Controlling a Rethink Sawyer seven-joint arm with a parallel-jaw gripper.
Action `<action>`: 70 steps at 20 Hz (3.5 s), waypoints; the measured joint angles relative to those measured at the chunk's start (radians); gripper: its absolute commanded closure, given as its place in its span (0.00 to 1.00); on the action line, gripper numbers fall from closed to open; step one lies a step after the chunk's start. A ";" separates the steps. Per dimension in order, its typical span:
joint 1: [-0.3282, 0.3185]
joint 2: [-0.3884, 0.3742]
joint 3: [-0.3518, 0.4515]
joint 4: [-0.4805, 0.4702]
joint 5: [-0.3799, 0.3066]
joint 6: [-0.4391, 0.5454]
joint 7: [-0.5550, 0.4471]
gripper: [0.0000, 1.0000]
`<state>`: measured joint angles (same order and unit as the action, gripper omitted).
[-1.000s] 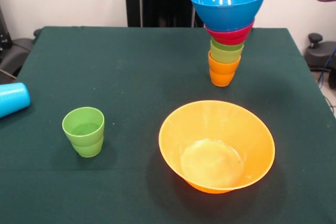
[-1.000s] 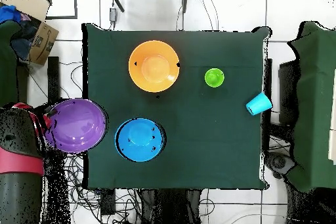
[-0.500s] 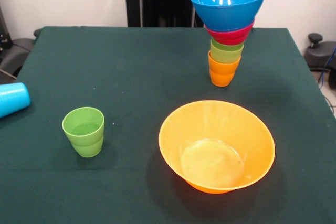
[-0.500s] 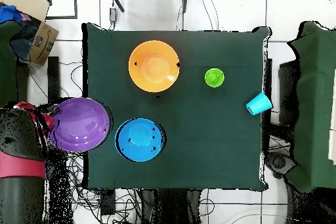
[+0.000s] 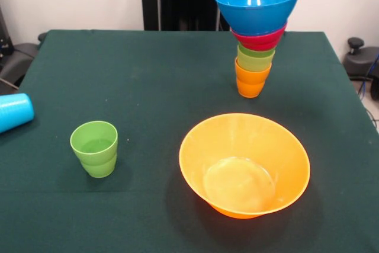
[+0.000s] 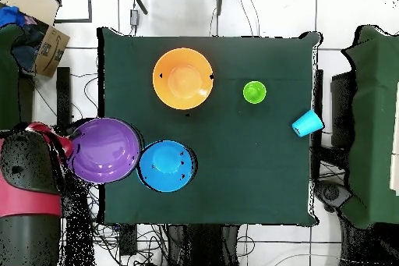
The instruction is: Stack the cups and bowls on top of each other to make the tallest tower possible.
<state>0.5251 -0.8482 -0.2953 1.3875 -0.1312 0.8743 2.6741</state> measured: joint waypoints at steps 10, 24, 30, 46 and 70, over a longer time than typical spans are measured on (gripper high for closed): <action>-0.021 -0.019 0.003 0.046 -0.041 0.000 0.000 1.00; -0.054 -0.056 0.015 0.130 -0.095 0.000 0.000 1.00; -0.083 -0.068 0.020 0.155 -0.112 0.000 0.000 1.00; -0.127 -0.088 0.063 0.196 -0.164 -0.001 0.000 1.00; -0.164 -0.153 0.070 0.247 -0.299 -0.001 0.000 1.00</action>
<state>0.3614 -1.0014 -0.2253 1.6346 -0.4298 0.8734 2.6737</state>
